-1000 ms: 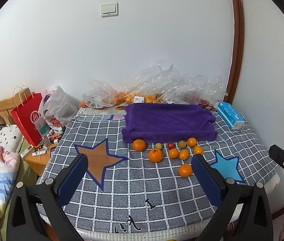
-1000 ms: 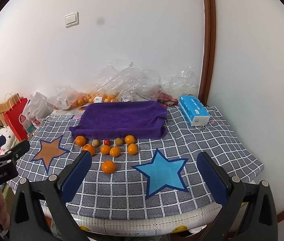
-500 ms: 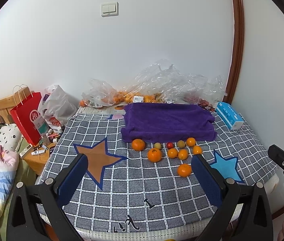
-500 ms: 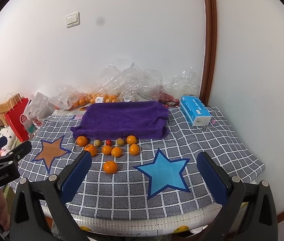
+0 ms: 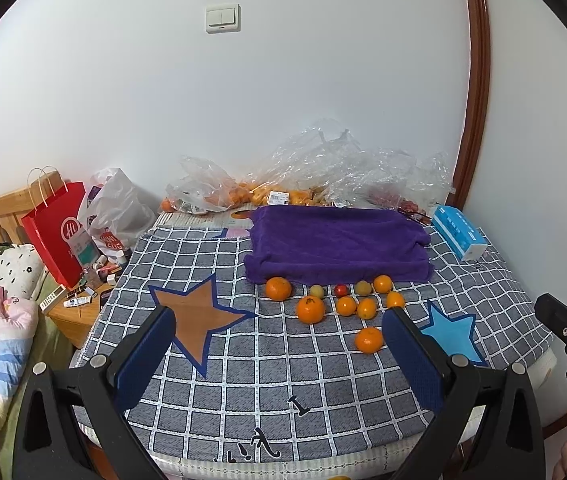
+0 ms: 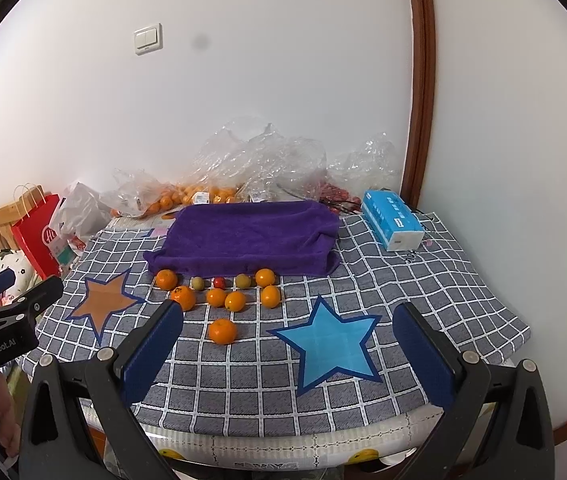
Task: Organize fruits
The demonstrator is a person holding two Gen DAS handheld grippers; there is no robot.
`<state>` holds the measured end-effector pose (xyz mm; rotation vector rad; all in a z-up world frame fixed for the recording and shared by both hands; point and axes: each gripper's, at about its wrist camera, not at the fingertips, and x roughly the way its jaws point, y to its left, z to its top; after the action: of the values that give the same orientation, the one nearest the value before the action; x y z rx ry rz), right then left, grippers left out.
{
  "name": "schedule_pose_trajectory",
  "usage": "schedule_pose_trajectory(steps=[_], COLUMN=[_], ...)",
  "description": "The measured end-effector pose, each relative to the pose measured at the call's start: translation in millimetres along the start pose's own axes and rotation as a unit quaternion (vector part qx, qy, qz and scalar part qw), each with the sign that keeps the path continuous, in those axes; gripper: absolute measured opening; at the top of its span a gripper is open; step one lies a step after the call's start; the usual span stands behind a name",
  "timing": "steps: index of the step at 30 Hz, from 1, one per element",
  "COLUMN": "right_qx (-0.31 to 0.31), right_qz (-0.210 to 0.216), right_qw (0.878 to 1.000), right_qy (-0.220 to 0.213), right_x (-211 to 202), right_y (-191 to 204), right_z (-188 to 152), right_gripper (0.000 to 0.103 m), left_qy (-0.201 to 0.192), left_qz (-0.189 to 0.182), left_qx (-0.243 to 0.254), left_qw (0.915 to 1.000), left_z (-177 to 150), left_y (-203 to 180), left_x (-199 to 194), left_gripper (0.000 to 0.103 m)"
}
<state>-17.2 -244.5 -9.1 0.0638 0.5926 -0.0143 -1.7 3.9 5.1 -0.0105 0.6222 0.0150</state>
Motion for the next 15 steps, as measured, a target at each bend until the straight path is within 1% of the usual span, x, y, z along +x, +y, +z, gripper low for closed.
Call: schedule_pose_trajectory(steps=[15], right_qx=[-0.006], right_qz=[0.001], right_qw=[1.000], right_qy=[-0.004], right_x=[-1.2], right_y=[5.2], right_z=[2.9], right_gripper=[0.103], left_qy=[-0.001], left_qz=[0.003], left_qx=[-0.002], left_qw=[1.0000], left_z=[-1.9], left_y=[7.0], left_x=[0.4], left_gripper=[0.103])
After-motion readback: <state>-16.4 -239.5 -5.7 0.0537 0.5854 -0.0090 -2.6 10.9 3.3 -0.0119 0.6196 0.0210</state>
